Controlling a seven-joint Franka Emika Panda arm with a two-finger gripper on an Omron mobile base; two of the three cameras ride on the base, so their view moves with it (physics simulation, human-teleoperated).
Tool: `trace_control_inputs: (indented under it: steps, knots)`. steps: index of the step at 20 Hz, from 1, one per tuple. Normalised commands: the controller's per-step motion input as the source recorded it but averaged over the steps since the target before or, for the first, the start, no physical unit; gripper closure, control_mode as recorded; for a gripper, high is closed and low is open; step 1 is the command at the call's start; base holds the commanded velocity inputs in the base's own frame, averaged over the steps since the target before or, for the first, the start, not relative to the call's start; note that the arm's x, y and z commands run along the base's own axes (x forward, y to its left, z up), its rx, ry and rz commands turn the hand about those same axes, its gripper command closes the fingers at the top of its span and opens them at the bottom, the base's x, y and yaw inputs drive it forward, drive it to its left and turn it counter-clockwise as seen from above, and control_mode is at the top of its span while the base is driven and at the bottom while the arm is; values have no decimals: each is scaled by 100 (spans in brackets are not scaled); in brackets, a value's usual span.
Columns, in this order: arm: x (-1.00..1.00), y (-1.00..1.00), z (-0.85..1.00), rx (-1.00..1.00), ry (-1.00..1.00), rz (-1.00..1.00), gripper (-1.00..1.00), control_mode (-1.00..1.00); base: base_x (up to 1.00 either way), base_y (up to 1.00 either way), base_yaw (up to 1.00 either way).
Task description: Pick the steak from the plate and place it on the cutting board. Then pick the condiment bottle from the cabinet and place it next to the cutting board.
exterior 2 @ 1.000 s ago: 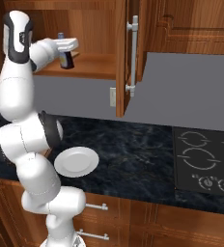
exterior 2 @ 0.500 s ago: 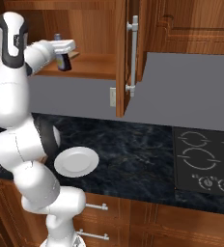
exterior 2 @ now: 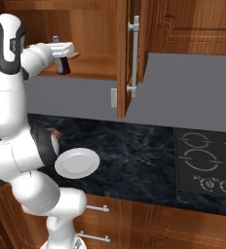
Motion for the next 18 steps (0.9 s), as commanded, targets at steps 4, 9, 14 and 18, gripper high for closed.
trace_control_inputs:
  steps: [4,9,14,18]
  knots:
    - [-29,-7,3,0,2,0,100,-100,0,0,0]
    - [-29,-8,1,0,3,0,100,-100,0,0,0]
    - [-25,-9,0,0,2,0,100,-100,0,0,0]
    - [-26,-9,0,0,1,0,100,-100,0,0,0]
